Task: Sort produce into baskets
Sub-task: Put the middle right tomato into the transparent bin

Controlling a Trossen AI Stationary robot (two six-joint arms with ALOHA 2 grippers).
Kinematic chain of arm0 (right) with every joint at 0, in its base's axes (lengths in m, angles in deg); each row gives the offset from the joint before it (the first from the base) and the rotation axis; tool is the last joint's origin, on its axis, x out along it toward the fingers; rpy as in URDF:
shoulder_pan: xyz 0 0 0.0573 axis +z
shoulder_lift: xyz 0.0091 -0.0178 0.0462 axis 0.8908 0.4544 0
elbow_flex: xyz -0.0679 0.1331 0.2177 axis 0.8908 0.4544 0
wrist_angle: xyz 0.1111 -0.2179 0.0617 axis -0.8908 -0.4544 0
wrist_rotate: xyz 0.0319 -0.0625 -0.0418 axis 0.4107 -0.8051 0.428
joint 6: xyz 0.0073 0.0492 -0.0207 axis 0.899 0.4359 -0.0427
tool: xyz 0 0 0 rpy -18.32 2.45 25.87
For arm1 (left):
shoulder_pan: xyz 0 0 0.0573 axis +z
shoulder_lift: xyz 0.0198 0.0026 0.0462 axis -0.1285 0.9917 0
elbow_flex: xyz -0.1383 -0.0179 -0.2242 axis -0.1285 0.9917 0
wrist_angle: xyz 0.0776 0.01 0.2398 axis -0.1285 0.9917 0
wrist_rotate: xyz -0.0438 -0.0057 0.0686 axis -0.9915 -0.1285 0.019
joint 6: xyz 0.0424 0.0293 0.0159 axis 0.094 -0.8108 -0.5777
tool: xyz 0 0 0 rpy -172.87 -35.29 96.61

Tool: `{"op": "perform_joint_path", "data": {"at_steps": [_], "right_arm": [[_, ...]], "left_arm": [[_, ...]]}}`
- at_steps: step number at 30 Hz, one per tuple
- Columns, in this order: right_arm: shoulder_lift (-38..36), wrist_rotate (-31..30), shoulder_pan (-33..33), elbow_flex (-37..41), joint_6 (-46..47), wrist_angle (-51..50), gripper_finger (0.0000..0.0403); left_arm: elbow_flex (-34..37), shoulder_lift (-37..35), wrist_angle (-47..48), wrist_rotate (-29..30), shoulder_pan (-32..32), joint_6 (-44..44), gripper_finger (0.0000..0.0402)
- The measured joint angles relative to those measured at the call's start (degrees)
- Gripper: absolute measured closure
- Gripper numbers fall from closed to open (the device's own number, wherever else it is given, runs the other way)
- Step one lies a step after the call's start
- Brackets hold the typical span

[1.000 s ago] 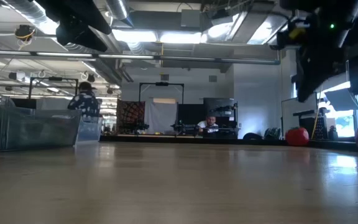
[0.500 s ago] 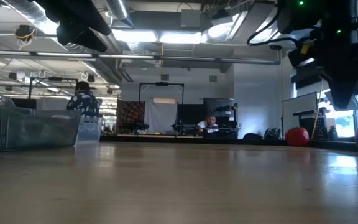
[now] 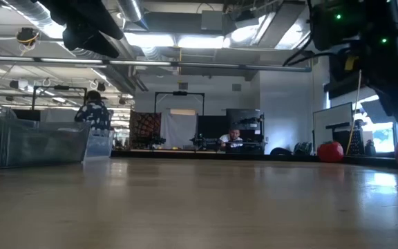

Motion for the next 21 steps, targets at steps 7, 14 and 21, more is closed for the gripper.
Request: {"op": "perform_joint_path", "data": {"at_steps": [7,14,21], "right_arm": [[3.68,0.50,0.00,0.00,-1.43,-0.31,0.0013],[4.69,3.71,0.02,0.00,-3.34,-0.24,0.0038],[5.83,0.37,-2.41,0.00,-1.72,0.11,0.0040]], "left_arm": [[0.00,0.00,0.00,0.01,0.00,0.00,0.0130],[0.00,0.00,0.00,0.02,0.00,0.00,0.0130],[0.00,0.00,0.00,0.85,-0.01,0.00,0.0130]]}}
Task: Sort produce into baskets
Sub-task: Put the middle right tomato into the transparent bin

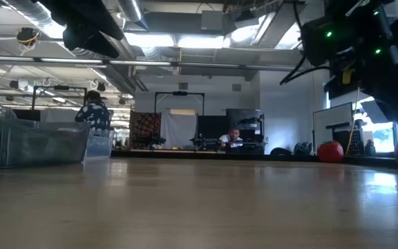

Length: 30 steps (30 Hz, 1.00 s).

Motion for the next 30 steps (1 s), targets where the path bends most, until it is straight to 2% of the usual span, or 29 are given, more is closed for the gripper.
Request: {"op": "perform_joint_path", "data": {"at_steps": [13,22,30], "right_arm": [[9.57,0.23,-10.35,0.00,-7.17,-1.65,0.0041],[16.76,3.59,-10.89,0.00,-10.74,-2.04,0.0041],[22.34,2.46,-11.16,0.04,-12.89,-2.40,0.0041]], "left_arm": [[0.00,0.00,-0.02,0.02,0.01,0.00,0.0130],[0.00,0.00,0.00,0.02,-0.01,0.02,0.0130],[0.00,0.00,0.00,0.02,-0.01,0.00,0.0130]]}}
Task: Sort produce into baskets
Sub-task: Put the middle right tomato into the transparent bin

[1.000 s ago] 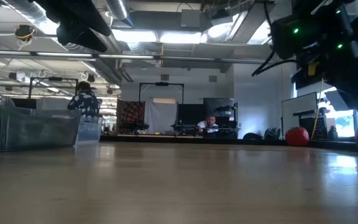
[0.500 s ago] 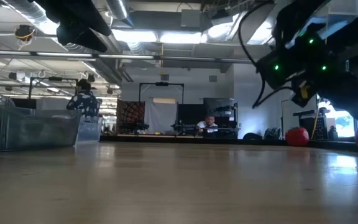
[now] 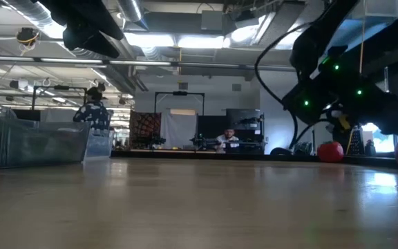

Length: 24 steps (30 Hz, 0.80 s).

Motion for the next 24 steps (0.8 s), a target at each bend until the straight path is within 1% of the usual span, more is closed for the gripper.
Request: {"op": "perform_joint_path", "data": {"at_steps": [6,11,14,17,20,24], "right_arm": [[2.82,-0.89,0.00,0.00,-0.76,0.69,0.0041],[4.35,-0.89,0.00,0.00,-2.15,3.27,0.0041],[5.23,-0.77,0.00,0.00,-2.05,3.48,0.0050],[5.50,-0.22,0.00,0.00,-1.90,3.53,0.0081],[5.50,0.06,0.00,0.00,-2.14,3.28,0.0124],[5.45,-1.13,0.11,0.00,-2.79,3.13,0.0183]], "left_arm": [[0.00,0.00,0.00,0.00,0.00,-0.20,0.0130],[0.00,0.00,0.00,0.00,0.00,-0.35,0.0130],[0.00,0.00,0.00,0.00,0.00,-0.35,0.0130],[0.00,0.00,0.00,0.00,0.00,-0.37,0.0130],[0.00,0.00,0.00,0.00,0.00,-0.37,0.0130],[0.00,0.00,-0.01,0.00,0.01,-0.72,0.0130]]}}
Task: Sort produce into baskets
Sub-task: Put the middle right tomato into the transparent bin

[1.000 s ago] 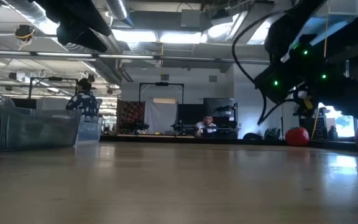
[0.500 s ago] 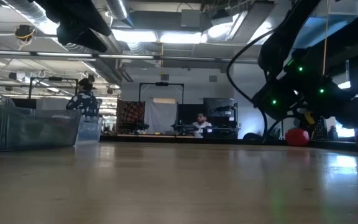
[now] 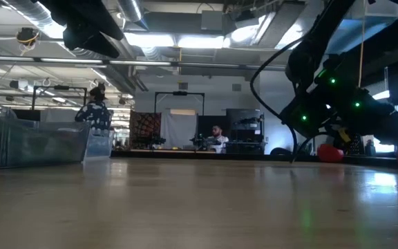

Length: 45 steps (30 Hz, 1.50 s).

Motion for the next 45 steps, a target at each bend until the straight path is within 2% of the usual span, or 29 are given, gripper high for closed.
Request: {"op": "perform_joint_path", "data": {"at_steps": [4,8,14,19,24,35,40,45], "right_arm": [[-1.30,-0.69,0.02,0.00,-0.43,0.15,0.0214],[-5.21,-2.87,0.07,0.00,0.16,0.53,0.0213],[-14.86,-3.69,0.07,0.00,1.93,4.72,0.0211],[-23.12,-3.63,0.04,0.00,2.36,13.31,0.0209],[-27.80,-2.90,0.04,0.00,2.15,26.26,0.0209],[-28.08,5.36,0.04,0.00,-0.64,54.33,0.0207],[-28.08,13.57,0.04,-0.02,-0.65,67.06,0.0206],[-28.08,20.82,0.47,-0.02,-0.20,75.47,0.0206]], "left_arm": [[0.00,0.00,-0.01,0.00,-0.01,-0.85,0.0130],[0.00,0.00,-0.01,0.00,-0.01,-0.99,0.0130],[0.00,0.00,-0.03,0.24,0.01,-1.40,0.0130],[0.00,0.00,-0.07,0.95,0.00,-1.75,0.0130],[0.00,0.00,-0.46,1.56,0.01,-2.45,0.0130],[0.00,1.54,-2.40,3.37,0.01,-4.34,0.0130],[0.00,4.82,-8.12,3.47,0.01,-10.32,0.0130],[0.00,8.11,-16.70,3.53,0.01,-18.29,0.0130]]}}
